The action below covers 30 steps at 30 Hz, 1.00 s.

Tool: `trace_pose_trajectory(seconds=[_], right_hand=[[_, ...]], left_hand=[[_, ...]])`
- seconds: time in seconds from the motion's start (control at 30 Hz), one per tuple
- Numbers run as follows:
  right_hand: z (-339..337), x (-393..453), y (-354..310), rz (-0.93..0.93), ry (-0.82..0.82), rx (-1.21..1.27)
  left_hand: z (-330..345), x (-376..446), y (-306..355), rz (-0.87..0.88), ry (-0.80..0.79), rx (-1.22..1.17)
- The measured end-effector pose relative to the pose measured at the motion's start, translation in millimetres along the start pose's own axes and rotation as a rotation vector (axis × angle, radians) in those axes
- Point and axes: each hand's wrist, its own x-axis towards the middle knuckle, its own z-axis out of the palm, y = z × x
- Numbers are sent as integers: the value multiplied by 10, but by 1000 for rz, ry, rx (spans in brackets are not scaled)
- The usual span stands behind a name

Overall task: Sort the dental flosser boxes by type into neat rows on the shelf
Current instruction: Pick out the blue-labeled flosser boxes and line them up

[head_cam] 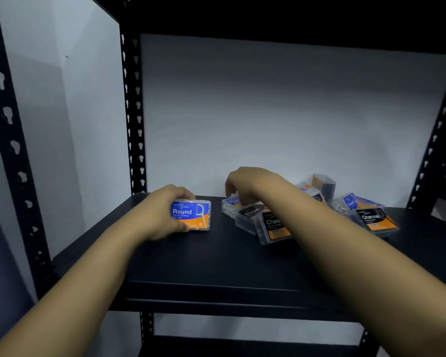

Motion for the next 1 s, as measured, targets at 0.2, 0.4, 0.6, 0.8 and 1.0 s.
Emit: trace_pose_trajectory(seconds=[0.2,0.4,0.6,0.8,1.0], right_hand=[[-189,143,-4,-63,-212,-84],[-166,359,-93,-82,-356,-158],[-126,318,-149,-112,-251,-85],[-4,326,-183,-185,31,159],[-49,168,-258,-267,248,285]], left_hand=[[7,-3,-121,25,25,-126],[19,4,-178,29,73,-113],[33,16,-201,36,81,-106],[28,40,-235,26,103,-117],[27,55,-288,-11,175,-105]])
